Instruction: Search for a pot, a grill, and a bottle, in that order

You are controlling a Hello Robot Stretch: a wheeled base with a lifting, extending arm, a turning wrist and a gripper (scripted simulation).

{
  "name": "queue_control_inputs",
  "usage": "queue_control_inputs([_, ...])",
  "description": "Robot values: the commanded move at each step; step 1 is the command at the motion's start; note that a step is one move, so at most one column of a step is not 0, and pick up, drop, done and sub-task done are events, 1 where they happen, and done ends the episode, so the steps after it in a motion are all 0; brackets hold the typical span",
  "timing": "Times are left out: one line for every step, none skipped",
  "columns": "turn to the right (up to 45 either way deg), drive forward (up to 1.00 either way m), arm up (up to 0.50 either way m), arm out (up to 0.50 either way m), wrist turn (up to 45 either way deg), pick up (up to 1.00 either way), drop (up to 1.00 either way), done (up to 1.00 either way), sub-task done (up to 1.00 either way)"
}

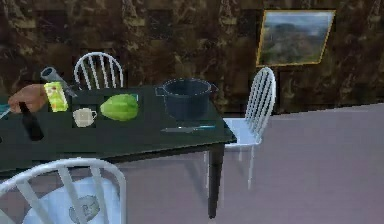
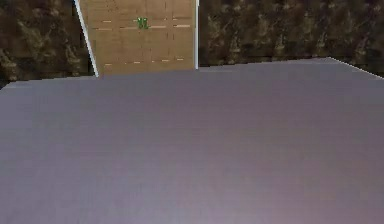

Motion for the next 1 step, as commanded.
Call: queue_control_inputs([0.0, 0.0, 0.0, 0.0, 0.0, 0.0, 0.0, 0.0, 1.0])
